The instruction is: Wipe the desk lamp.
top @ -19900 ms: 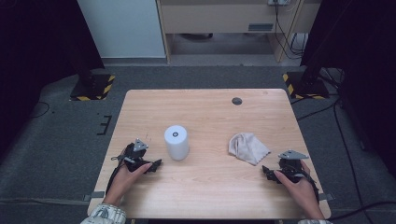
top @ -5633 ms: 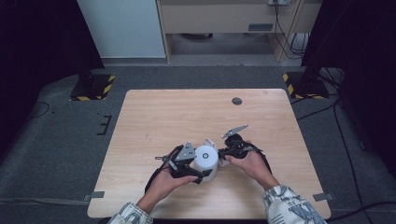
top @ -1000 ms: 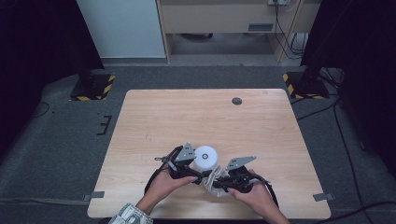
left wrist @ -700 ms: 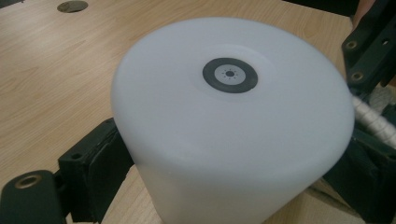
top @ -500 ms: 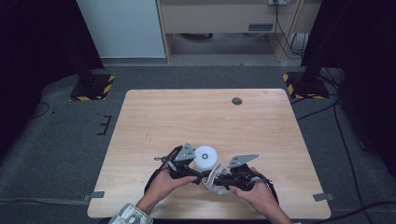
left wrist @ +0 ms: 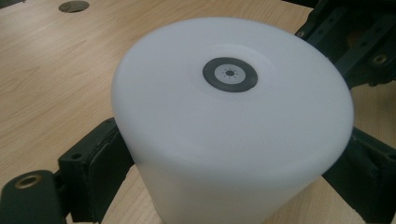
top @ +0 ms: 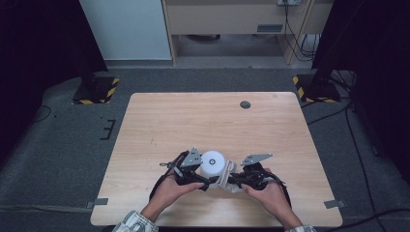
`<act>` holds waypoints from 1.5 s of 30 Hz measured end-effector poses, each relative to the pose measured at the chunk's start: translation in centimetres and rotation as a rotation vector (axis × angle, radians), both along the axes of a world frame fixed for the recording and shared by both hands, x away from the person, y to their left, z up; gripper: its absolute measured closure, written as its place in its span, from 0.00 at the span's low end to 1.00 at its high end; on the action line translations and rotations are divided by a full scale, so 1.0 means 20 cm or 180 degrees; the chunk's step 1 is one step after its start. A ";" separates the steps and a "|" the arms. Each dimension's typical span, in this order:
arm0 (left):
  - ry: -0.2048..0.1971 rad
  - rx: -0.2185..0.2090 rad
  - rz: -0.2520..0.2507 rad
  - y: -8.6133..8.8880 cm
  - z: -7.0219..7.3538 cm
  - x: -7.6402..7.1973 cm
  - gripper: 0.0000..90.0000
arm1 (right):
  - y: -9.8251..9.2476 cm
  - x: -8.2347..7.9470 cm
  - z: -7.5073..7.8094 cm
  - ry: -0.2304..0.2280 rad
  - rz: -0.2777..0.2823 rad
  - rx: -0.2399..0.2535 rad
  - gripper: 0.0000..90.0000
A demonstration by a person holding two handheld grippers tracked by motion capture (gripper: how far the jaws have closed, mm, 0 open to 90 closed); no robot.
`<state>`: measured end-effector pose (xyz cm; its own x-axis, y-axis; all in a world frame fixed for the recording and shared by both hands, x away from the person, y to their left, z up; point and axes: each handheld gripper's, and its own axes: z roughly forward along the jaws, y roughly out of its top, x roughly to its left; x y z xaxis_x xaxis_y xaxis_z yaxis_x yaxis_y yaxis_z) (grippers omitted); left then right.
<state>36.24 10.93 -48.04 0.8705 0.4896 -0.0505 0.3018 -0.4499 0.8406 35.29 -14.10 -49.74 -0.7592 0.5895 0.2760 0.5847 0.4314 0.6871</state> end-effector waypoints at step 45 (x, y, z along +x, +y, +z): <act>-0.0008 0.0009 0.0000 0.00 0.00 0.00 0.09 | 0.00 -0.06 0.12 -0.0245 0.0055 0.0146 0.88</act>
<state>36.26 10.97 -48.07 0.8706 0.4898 -0.0469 0.2997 -0.4522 0.8401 34.16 -14.03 -47.37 -0.7891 0.5642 0.2429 0.5221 0.4078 0.7490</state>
